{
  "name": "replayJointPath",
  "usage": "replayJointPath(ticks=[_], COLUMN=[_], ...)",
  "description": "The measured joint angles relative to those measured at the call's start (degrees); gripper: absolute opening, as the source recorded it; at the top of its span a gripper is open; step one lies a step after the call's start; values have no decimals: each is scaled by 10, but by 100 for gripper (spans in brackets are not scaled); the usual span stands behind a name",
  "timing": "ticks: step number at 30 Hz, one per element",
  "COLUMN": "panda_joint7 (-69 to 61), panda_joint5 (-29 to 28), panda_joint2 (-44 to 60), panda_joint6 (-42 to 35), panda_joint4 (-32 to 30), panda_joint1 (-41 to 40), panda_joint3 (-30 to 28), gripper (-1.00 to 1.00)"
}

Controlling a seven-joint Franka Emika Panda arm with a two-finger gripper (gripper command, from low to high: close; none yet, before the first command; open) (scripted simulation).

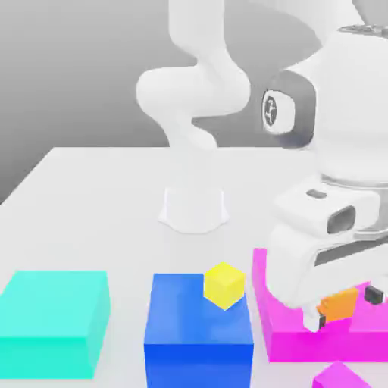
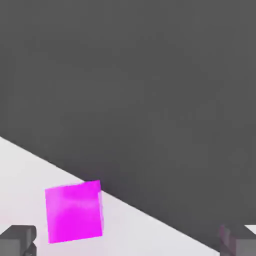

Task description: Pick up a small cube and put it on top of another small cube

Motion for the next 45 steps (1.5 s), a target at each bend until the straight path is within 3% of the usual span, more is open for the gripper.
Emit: replayJointPath(ticks=[7,8,14,19,30,38,43,44,45], panda_joint7=[5,7,8,-6,-161,-294,-321,-320,-320], panda_joint5=[-29,-32,-33,-15,16,56,63,62,62], panda_joint2=[146,160,166,89,-140,-305,-278,-263,-263], panda_joint6=[71,82,87,27,-60,-120,-49,-28,-28], panda_joint4=[22,25,27,10,-129,-234,-278,-285,-285], panda_joint1=[27,30,31,18,-46,-57,-59,-60,-60], panda_joint3=[-8,-11,-12,3,-10,-53,-61,-61,-61], gripper=[0,-100,-100,-100,-100,-100,-100,100,100])
